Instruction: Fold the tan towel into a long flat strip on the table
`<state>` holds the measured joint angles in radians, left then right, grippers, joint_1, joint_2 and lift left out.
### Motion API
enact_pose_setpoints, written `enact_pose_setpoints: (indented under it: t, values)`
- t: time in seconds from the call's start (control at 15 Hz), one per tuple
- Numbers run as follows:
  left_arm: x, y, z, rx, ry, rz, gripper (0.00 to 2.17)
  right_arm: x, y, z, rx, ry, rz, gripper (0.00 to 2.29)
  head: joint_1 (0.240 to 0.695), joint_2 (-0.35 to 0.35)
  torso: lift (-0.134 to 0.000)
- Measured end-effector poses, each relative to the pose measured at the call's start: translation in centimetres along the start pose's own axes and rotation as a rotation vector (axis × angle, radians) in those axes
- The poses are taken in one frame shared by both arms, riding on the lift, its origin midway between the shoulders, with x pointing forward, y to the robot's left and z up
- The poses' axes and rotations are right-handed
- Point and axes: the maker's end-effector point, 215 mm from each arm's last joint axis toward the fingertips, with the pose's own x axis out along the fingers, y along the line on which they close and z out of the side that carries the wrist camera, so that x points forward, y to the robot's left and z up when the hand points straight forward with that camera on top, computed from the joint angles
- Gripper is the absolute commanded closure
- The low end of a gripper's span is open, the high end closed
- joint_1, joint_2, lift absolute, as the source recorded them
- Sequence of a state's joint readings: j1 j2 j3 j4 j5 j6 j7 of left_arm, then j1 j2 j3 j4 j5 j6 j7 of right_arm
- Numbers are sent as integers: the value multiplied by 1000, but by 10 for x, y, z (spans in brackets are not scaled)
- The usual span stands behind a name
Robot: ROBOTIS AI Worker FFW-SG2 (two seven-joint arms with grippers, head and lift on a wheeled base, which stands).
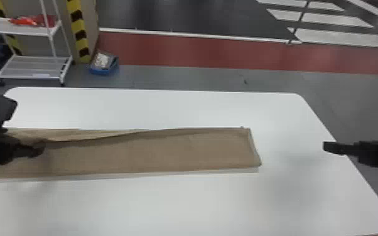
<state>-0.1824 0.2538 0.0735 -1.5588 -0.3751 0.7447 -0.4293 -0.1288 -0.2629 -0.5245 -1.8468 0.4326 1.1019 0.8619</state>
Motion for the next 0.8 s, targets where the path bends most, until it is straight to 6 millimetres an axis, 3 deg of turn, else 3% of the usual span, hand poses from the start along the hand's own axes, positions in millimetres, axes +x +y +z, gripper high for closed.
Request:
enact_pose_setpoints:
  t: [0.2, 0.4, 0.6, 0.8]
  values:
    - [14, 21, 21, -12, -41, 77, 100, 1, 3, 1, 0, 0, 5, 66, 695, -122, -123]
    - [5, 29, 30, -40, -58, 59, 124, 2, 3, -2, -1, 5, 6, 66, 695, -118, -123]
    - [-6, 56, 20, -92, -21, 42, 272, 4, -1, -8, -2, 15, 5, 66, 695, -94, -123]
    - [-3, 74, 13, -168, -3, -20, 596, 6, 1, -13, -7, 24, 8, 70, 695, -74, -123]
